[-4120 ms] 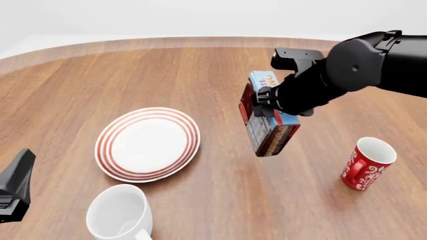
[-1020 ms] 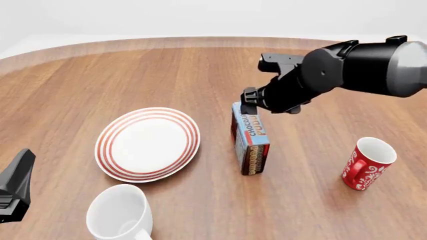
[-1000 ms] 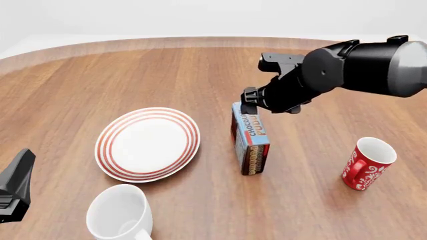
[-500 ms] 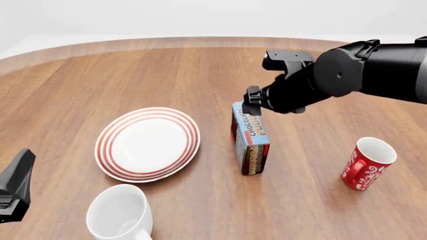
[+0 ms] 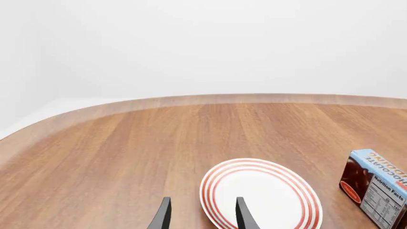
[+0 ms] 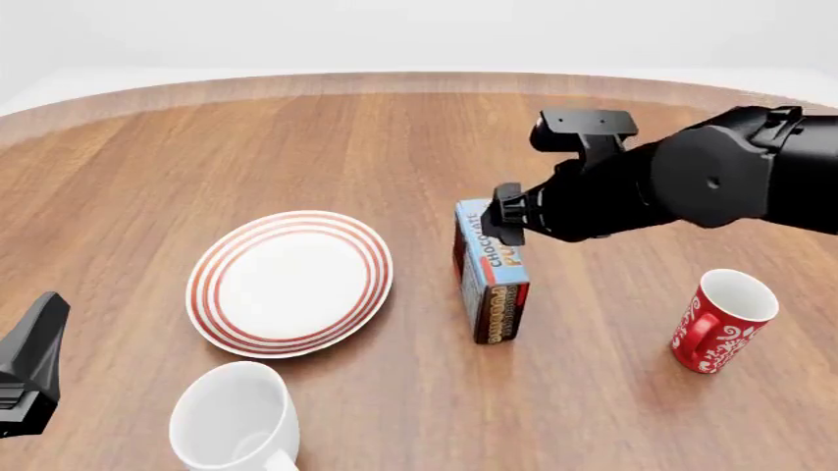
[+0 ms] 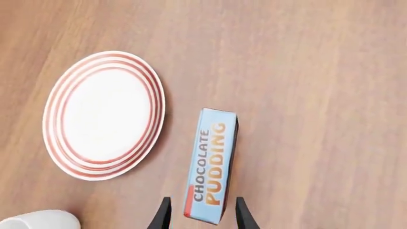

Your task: Pick up the white mug and put it on the plate, and put the chocolate pudding to the right of the plate.

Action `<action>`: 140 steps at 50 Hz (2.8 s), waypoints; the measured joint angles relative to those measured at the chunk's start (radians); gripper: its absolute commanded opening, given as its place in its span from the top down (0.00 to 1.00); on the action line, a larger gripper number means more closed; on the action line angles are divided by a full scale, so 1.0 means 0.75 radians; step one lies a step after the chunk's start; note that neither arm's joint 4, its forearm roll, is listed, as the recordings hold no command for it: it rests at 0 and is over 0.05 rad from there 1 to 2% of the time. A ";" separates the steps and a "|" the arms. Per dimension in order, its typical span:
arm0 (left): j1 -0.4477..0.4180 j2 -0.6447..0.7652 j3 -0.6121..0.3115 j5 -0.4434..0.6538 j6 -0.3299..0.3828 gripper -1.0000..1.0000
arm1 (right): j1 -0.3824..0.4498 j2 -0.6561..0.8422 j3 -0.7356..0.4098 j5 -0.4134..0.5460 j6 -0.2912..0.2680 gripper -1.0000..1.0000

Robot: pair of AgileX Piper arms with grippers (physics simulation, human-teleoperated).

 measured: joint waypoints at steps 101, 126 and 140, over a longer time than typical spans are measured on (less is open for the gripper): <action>0.000 0.000 0.000 0.000 0.000 0.00 | 0.349 -0.381 0.715 -0.628 -0.277 0.00; 0.000 0.000 0.000 0.000 0.000 0.00 | 0.503 -0.304 0.704 -0.634 -0.252 0.00; 0.000 0.000 0.000 0.000 0.000 0.00 | 0.595 -0.249 0.670 -0.610 -0.249 0.00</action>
